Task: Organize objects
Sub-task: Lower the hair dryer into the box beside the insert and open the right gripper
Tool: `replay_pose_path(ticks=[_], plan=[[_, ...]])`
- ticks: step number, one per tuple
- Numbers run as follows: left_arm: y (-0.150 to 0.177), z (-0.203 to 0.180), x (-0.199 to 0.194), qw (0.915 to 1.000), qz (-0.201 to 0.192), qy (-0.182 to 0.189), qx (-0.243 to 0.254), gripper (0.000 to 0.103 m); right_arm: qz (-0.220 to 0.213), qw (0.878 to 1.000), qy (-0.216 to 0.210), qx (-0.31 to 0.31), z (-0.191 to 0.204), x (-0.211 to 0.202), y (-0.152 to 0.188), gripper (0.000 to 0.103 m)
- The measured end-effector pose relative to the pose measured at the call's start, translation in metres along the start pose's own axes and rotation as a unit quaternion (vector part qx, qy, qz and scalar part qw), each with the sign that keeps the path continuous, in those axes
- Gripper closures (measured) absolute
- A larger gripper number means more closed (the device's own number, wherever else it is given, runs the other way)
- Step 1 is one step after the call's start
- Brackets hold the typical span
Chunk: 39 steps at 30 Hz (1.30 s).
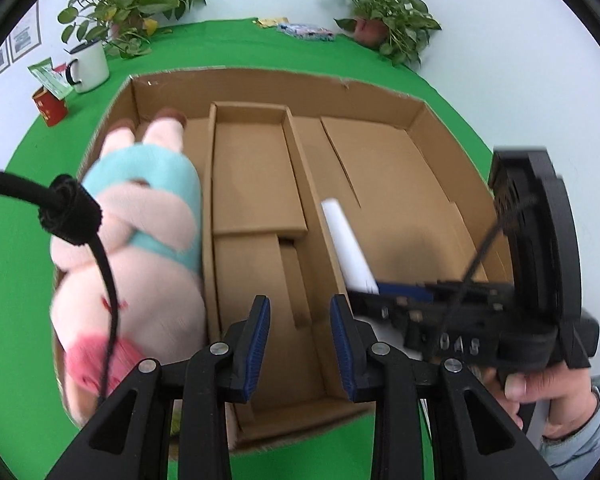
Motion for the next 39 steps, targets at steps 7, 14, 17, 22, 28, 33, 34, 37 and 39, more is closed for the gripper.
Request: replay_pose_path(ticks=[7, 14, 17, 22, 28, 33, 34, 37, 39], plan=[[0.017, -0.005, 0.01, 0.9989, 0.015, 0.012, -0.044, 0.072, -0.013, 0.998, -0.006, 0.06, -0.009, -0.002, -0.001, 0.073], [0.019, 0.005, 0.013, 0.9937, 0.033, 0.043, -0.098, 0.07, -0.013, 0.998, 0.001, 0.063, -0.004, 0.003, -0.018, 0.073], [0.02, 0.008, 0.014, 0.9911, 0.035, 0.054, -0.117, 0.07, -0.01, 0.998, 0.002, 0.06, -0.003, 0.006, -0.022, 0.073], [0.021, 0.008, 0.011, 0.9925, 0.033, 0.046, -0.108, 0.069, -0.013, 0.998, 0.006, 0.053, 0.003, 0.007, -0.025, 0.072], [0.023, 0.01, -0.002, 0.9957, 0.015, 0.024, -0.088, 0.066, -0.031, 0.998, 0.013, 0.05, 0.004, 0.006, -0.027, 0.039], [0.017, 0.011, -0.039, 0.9968, -0.048, 0.0, -0.063, 0.056, -0.082, 0.995, 0.038, 0.033, 0.005, -0.019, -0.031, 0.023], [0.016, 0.011, -0.047, 0.9965, -0.062, -0.008, -0.056, 0.055, -0.091, 0.994, 0.047, 0.025, 0.006, -0.024, -0.032, 0.022], [0.016, 0.016, -0.071, 0.9939, -0.097, -0.031, -0.042, 0.053, -0.121, 0.989, 0.081, -0.005, 0.016, -0.04, -0.033, 0.019], [0.02, 0.023, -0.084, 0.9922, -0.11, -0.043, -0.041, 0.053, -0.135, 0.986, 0.091, -0.024, 0.025, -0.048, -0.03, 0.019]])
Point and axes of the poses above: each gripper's, at about its wrist camera, not at the fingertips, and x roughly the way its jaws point, z to its left, y to its underside, the point moved 5 cm from there along x, roughly the way its jaws point, and after that the axes turned 4 degrees about y, right-handed, at the moved point
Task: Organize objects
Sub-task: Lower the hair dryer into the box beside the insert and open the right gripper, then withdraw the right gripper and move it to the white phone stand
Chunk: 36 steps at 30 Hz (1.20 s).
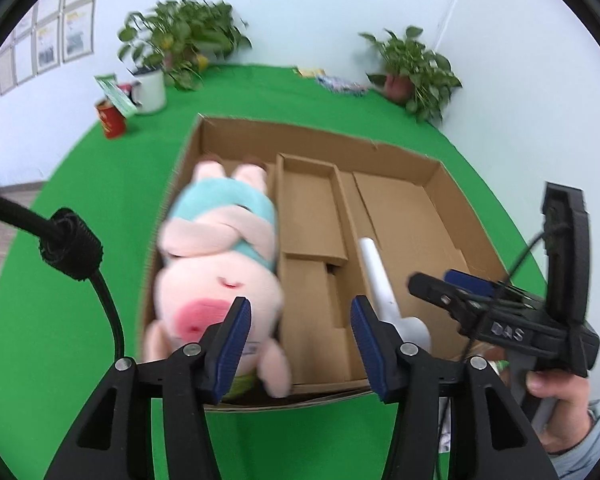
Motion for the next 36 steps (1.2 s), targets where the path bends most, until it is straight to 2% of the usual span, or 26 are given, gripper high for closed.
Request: replay_pose_path(ticks=[3, 7, 8, 9, 10, 12, 16, 21, 29, 31, 32, 33, 35, 36], plan=[[0.005, 0.016, -0.01, 0.9999, -0.007, -0.01, -0.004, 0.053, -0.001, 1.0, -0.008, -0.026, 0.015, -0.006, 0.008, 0.019], [0.017, 0.031, -0.01, 0.9998, 0.0, -0.01, -0.019, 0.053, 0.018, 0.999, -0.011, -0.05, 0.035, 0.008, 0.02, 0.023], [0.019, 0.034, -0.009, 0.9997, 0.002, -0.01, -0.022, 0.053, 0.023, 0.998, -0.009, -0.054, 0.037, 0.011, 0.023, 0.03], [0.023, 0.038, -0.008, 0.9996, 0.004, -0.01, -0.026, 0.053, 0.029, 0.998, -0.007, -0.059, 0.041, 0.015, 0.025, 0.043], [0.025, 0.039, -0.007, 0.9996, 0.005, -0.01, -0.027, 0.053, 0.037, 0.997, -0.009, -0.063, 0.043, 0.02, 0.026, 0.049], [0.029, 0.043, -0.008, 0.9995, 0.006, -0.009, -0.031, 0.053, 0.037, 0.997, -0.006, -0.07, 0.048, 0.023, 0.025, 0.066], [0.032, 0.047, -0.007, 0.9993, 0.005, -0.008, -0.035, 0.053, 0.048, 0.996, 0.002, -0.075, 0.05, 0.032, 0.022, 0.08], [0.035, 0.05, -0.008, 0.9994, 0.004, -0.006, -0.035, 0.053, 0.048, 0.993, 0.013, -0.11, 0.057, 0.031, 0.024, 0.081], [0.031, 0.04, -0.006, 0.9996, 0.002, -0.009, -0.025, 0.053, 0.058, 0.991, 0.016, -0.117, 0.057, 0.031, 0.024, 0.079], [0.029, 0.037, -0.008, 0.9997, -0.004, -0.012, -0.019, 0.053, 0.048, 0.993, 0.015, -0.11, 0.056, 0.028, 0.022, 0.077], [0.028, 0.035, -0.009, 0.9997, -0.008, -0.015, -0.015, 0.051, 0.032, 0.994, 0.017, -0.105, 0.055, 0.023, 0.02, 0.064], [0.028, 0.033, -0.011, 0.9997, -0.013, -0.019, -0.013, 0.046, 0.007, 0.994, 0.024, -0.102, 0.054, 0.014, 0.017, 0.04], [0.026, 0.029, -0.016, 0.9993, -0.027, -0.025, -0.005, 0.038, -0.041, 0.994, 0.036, -0.098, 0.05, -0.009, 0.014, 0.019], [0.025, 0.025, -0.02, 0.9988, -0.039, -0.028, 0.003, 0.034, -0.058, 0.993, 0.045, -0.098, 0.047, -0.02, 0.014, 0.019]])
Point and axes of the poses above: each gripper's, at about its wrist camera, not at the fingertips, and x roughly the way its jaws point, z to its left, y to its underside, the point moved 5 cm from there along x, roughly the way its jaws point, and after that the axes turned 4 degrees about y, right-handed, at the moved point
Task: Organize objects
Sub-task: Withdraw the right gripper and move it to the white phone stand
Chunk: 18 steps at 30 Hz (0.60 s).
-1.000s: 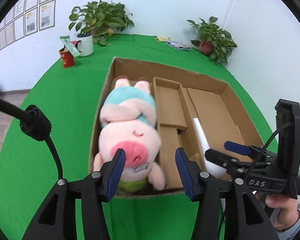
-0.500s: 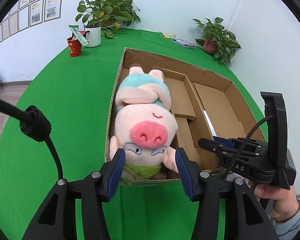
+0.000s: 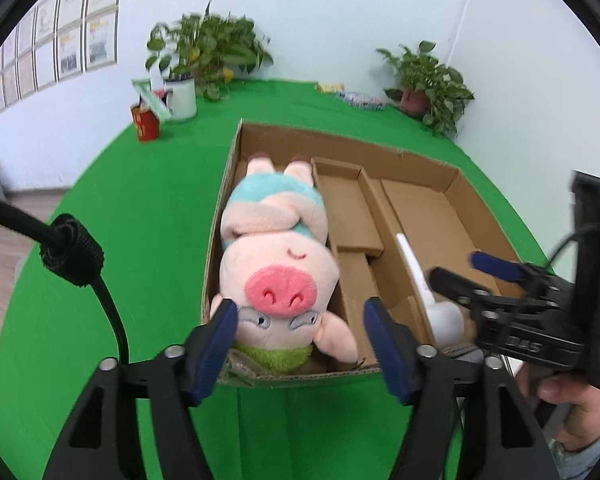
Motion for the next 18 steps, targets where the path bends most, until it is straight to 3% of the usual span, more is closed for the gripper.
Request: replay_pose_path(ticks=[7, 18], plan=[[0.001, -0.04, -0.013, 0.9982, -0.043, -0.008, 0.04, 0.015, -0.031, 0.997, 0.07, 0.026, -0.033, -0.043, 0.027, 0.009], [0.028, -0.102, -0.012, 0.9953, -0.073, -0.006, 0.063, 0.012, -0.037, 0.992, 0.112, 0.049, -0.057, -0.068, 0.072, 0.002]])
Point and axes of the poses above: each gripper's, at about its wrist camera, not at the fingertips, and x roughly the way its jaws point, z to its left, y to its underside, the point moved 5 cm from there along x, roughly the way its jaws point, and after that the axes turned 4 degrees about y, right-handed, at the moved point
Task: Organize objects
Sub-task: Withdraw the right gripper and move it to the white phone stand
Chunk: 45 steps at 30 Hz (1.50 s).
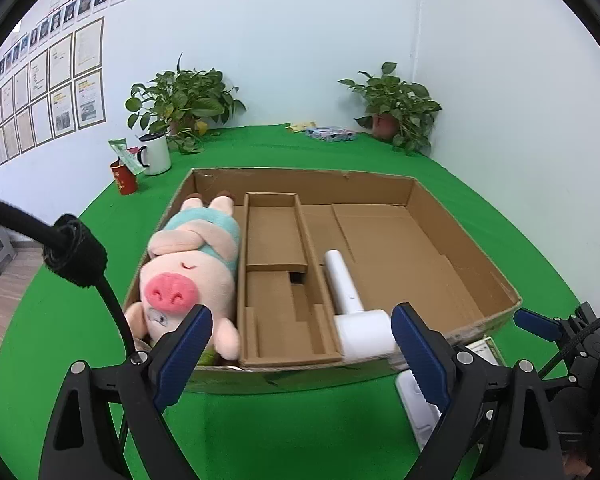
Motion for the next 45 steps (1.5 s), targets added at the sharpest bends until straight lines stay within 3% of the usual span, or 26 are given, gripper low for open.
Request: replay_pose_path(ticks=[5, 10, 13, 14, 16, 17, 20, 22, 24, 27, 30, 36, 40, 45], plan=[[0.01, -0.014, -0.003, 0.9999, -0.006, 0.009, 0.008, 0.012, -0.01, 1.0, 0.009, -0.001, -0.007, -0.011, 0.011, 0.002], [0.024, -0.018, 0.0, 0.9995, 0.014, 0.03, 0.001, 0.012, -0.02, 1.0, 0.011, 0.0, -0.014, -0.018, 0.02, 0.002], [0.032, -0.017, -0.001, 0.9995, 0.015, 0.027, 0.001, 0.02, -0.028, 1.0, 0.01, 0.003, -0.016, -0.022, 0.023, 0.002], [0.034, -0.016, -0.001, 0.9995, 0.016, 0.028, 0.002, 0.03, -0.029, 1.0, 0.007, 0.004, -0.016, -0.023, 0.024, 0.002], [0.038, -0.017, 0.0, 0.9989, 0.026, 0.038, 0.01, 0.069, -0.034, 0.999, 0.001, 0.006, -0.016, -0.026, 0.026, 0.002], [0.04, -0.018, 0.001, 0.9986, 0.03, 0.04, 0.015, 0.073, -0.038, 0.999, -0.003, 0.006, -0.016, -0.028, 0.027, 0.002], [0.043, -0.017, -0.002, 0.9986, 0.023, 0.045, 0.014, 0.068, -0.059, 0.998, -0.016, 0.007, -0.014, -0.036, 0.03, 0.002], [0.046, -0.015, -0.004, 0.9984, 0.019, 0.052, 0.012, 0.033, -0.071, 0.997, -0.036, 0.006, -0.013, -0.044, 0.032, 0.002], [0.05, -0.013, -0.008, 0.9965, 0.016, 0.082, -0.006, 0.017, -0.081, 0.994, -0.069, -0.007, -0.01, -0.052, 0.039, 0.002], [0.057, -0.011, 0.002, 0.9888, 0.05, 0.137, -0.033, 0.016, -0.086, 0.991, -0.099, -0.031, -0.002, -0.061, 0.053, 0.002], [0.068, -0.012, 0.015, 0.9816, 0.087, 0.164, -0.045, 0.016, -0.085, 0.985, -0.139, -0.057, 0.011, -0.066, 0.069, 0.002], [0.083, -0.026, 0.042, 0.9595, 0.134, 0.238, -0.067, 0.016, -0.041, 0.976, -0.203, -0.059, 0.03, -0.059, 0.097, 0.002], [0.088, -0.033, 0.059, 0.948, 0.156, 0.264, -0.084, 0.017, -0.012, 0.975, -0.213, -0.062, 0.035, -0.049, 0.105, 0.002], [0.096, -0.039, 0.076, 0.9371, 0.174, 0.283, -0.106, 0.021, -0.003, 0.981, -0.183, -0.058, 0.02, -0.04, 0.109, 0.003]])
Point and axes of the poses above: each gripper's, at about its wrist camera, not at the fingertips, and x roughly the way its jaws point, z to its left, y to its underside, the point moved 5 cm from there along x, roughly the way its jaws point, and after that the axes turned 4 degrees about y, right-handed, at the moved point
